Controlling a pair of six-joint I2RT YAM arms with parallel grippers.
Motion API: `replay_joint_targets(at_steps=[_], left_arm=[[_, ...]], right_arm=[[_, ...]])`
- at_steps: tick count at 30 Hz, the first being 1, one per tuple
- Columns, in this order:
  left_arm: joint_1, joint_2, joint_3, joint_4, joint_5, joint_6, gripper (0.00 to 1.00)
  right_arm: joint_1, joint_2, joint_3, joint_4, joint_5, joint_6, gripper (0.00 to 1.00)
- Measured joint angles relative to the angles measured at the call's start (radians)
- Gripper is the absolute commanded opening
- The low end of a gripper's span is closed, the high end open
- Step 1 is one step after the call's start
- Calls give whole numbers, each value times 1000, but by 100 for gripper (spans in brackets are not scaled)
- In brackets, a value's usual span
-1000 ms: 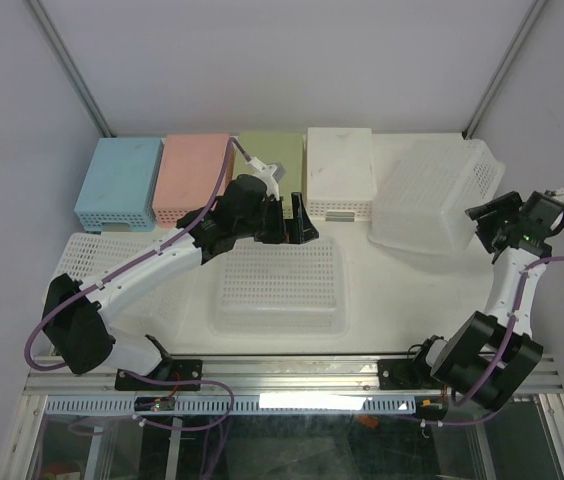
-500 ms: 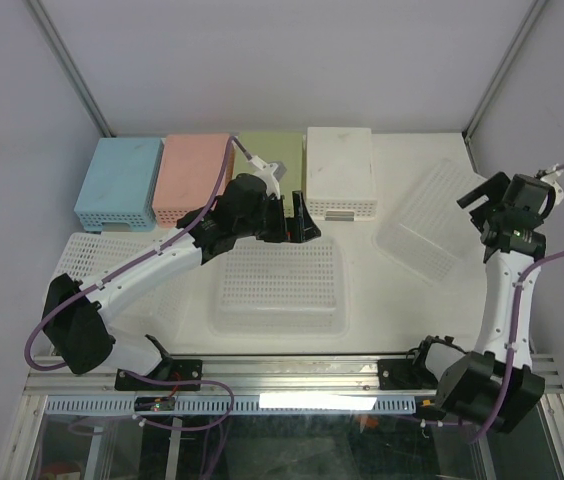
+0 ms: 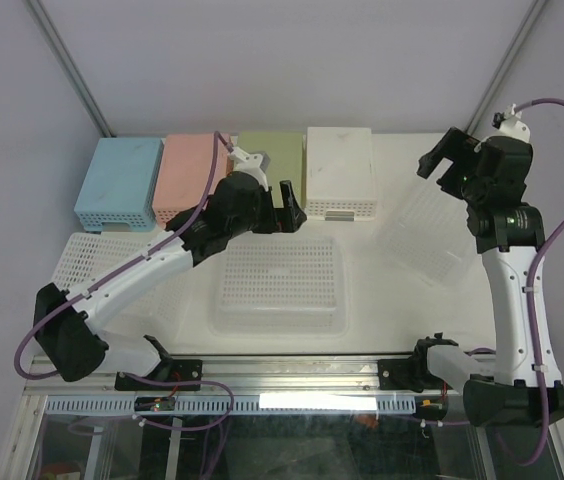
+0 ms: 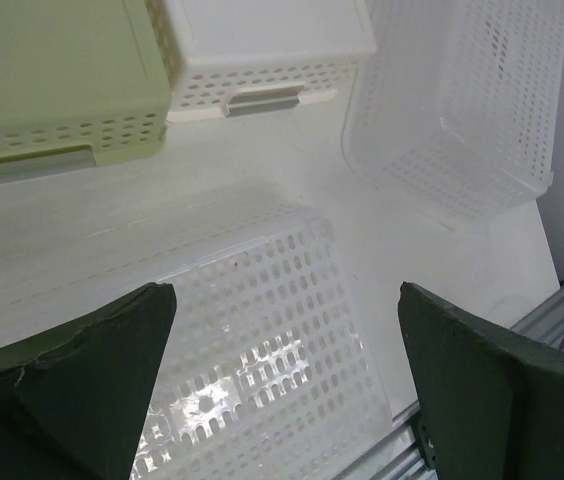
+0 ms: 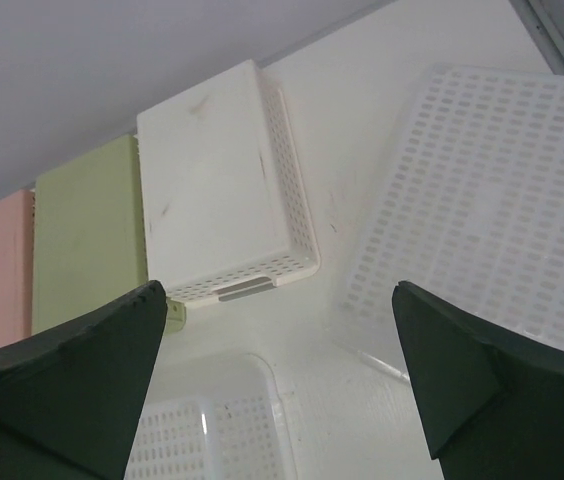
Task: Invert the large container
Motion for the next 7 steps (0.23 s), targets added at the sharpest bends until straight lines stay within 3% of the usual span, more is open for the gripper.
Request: replay_joint_targets(at_steps=[7], left_arm=[[0,-84,0,-7,-115,1,99]], right_arm=[[3,11,-22,-35,51,-29,99]])
